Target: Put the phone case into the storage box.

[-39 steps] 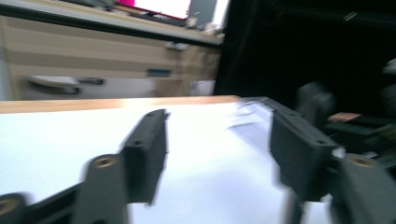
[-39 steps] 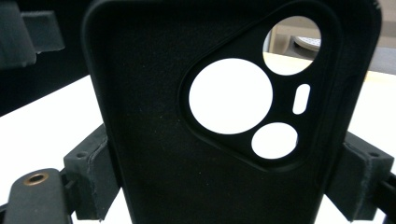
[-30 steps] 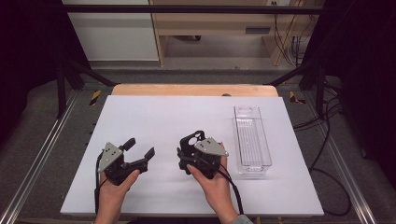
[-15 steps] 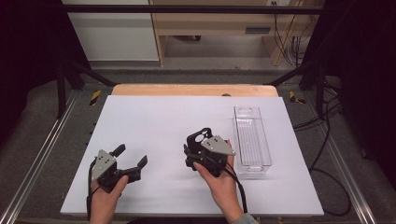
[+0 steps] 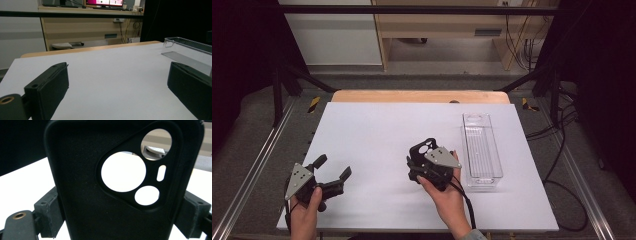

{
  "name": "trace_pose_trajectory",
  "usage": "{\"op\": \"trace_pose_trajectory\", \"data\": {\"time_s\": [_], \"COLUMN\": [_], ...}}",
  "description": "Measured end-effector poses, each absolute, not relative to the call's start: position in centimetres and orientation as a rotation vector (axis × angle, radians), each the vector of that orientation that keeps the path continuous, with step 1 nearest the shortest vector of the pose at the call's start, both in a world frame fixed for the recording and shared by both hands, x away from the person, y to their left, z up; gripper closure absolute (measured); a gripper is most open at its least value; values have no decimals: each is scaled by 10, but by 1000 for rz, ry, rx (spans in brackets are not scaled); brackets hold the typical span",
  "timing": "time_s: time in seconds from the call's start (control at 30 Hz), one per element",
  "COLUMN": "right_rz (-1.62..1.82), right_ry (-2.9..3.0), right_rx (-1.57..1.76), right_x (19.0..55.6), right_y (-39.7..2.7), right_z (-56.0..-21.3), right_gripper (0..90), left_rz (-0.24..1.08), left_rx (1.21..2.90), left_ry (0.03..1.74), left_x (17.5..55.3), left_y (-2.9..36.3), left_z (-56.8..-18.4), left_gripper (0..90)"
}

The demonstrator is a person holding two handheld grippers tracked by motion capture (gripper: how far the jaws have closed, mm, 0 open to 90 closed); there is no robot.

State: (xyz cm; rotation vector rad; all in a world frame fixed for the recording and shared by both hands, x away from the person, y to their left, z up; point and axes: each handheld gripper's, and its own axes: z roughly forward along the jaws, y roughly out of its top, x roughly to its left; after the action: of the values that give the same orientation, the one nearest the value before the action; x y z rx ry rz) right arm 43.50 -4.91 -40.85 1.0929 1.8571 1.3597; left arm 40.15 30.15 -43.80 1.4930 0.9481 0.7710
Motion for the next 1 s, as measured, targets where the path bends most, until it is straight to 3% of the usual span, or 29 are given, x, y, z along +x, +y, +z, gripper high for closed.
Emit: {"op": "trace_pose_trajectory", "data": {"time_s": [1.0], "right_rz": [1366], "right_ry": [1800], "right_rx": [1146], "right_x": [456], "right_y": [-74], "right_z": [-382], "right_gripper": [132], "left_rz": [779], "left_rx": [1553], "left_ry": [939], "left_x": [409], "left_y": [298], "left_z": [-444], "left_gripper": [38]}}
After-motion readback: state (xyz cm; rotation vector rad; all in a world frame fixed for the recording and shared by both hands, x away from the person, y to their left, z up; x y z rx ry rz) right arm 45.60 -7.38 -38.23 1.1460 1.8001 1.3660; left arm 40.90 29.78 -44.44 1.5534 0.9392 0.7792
